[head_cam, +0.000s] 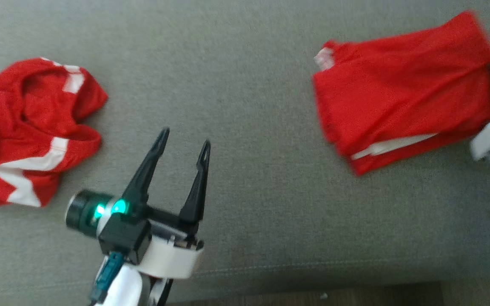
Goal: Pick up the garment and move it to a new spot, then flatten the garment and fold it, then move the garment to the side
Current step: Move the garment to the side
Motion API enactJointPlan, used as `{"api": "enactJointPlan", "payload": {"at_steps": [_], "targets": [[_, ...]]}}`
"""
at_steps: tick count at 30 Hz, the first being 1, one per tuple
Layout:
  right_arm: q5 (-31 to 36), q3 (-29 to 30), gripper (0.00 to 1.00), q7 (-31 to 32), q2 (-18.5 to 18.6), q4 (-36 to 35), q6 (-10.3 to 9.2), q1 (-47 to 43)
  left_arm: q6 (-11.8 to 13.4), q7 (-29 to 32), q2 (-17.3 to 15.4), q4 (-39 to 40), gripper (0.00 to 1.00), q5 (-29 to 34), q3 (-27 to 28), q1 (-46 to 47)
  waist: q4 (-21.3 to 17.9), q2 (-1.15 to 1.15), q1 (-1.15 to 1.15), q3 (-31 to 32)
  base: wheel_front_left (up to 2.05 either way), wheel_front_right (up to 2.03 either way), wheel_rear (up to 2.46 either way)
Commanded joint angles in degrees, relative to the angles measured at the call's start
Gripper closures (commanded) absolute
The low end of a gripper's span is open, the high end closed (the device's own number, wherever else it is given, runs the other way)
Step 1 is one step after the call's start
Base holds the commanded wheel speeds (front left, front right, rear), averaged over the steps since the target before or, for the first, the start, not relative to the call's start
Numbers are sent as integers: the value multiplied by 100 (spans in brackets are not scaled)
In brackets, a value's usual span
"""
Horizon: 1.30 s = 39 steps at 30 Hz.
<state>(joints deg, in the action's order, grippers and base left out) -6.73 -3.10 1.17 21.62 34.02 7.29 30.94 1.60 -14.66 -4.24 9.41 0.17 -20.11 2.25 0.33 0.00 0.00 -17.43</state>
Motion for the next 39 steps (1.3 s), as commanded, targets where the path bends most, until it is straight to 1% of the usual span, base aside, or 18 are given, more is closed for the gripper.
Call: {"api": "enactJointPlan", "payload": {"at_steps": [1, 6, 7, 12, 18, 21, 24, 27, 32, 33, 34, 37, 39], "targets": [[116, 133, 100, 56, 226, -466, 20, 227, -53, -34, -28, 298, 0, 61, 106, 361, -181, 0, 0, -337, 0, 0, 0], [415, 643, 100, 353, 393, -1291, 20, 282, -119, -34, -118, 546, 0, 109, 58, 743, -346, 0, 0, -808, 0, 0, 0], [415, 643, 100, 353, 393, -1291, 20, 282, -119, -34, -118, 546, 0, 109, 58, 743, -346, 0, 0, -808, 0, 0, 0], [710, 1068, 100, 712, 450, -2026, 20, 312, -141, -34, -203, 850, 0, 139, 38, 1093, -443, 0, 0, -1204, 0, 0, 0], [1111, 1499, 100, 1040, 446, -2531, 20, 327, -184, -34, -281, 1106, 0, 165, -93, 1371, -487, 0, 0, -1489, 0, 0, 0], [1313, 1801, 100, 1047, 399, -2632, 20, 345, -153, -34, -296, 1133, 0, 172, -154, 1435, -482, 0, 0, -1527, 0, 0, 0], [1574, 1978, 100, 989, 249, -2676, 20, 352, -109, -34, -334, 1121, 0, 175, -189, 1448, -506, 0, 0, -1523, 0, 0, 0], [1802, 2043, 100, 876, 151, -2631, 20, 363, -2, -34, -360, 1126, 0, 185, -189, 1436, -502, 0, 0, -1523, 0, 0, 0], [2349, 2472, 100, 693, -101, -2565, 20, 507, 135, -34, -333, 1126, 0, 82, -223, 1355, -415, 0, 0, -1456, 0, 0, 0], [2467, 2550, 60, 670, -154, -2546, 20, 521, 143, -34, -333, 1118, 0, 64, -237, 1343, -393, 0, 0, -1433, 0, 0, 0], [2589, 2587, 0, 599, -187, -2549, 20, 524, 157, -34, -333, 1111, 0, 51, -241, 1332, -370, 0, 0, -1409, 0, 0, 0], [2994, 2656, 0, 159, -250, -2591, 20, 528, 215, -34, -334, 1078, 0, 19, -232, 1284, -296, 0, 0, -1247, 0, 0, 0], [3187, 2695, 0, -194, -356, -2574, 20, 506, 273, -34, -332, 1046, 0, 12, -229, 1207, -239, 0, 0, -1086, 0, 0, 0]]}}
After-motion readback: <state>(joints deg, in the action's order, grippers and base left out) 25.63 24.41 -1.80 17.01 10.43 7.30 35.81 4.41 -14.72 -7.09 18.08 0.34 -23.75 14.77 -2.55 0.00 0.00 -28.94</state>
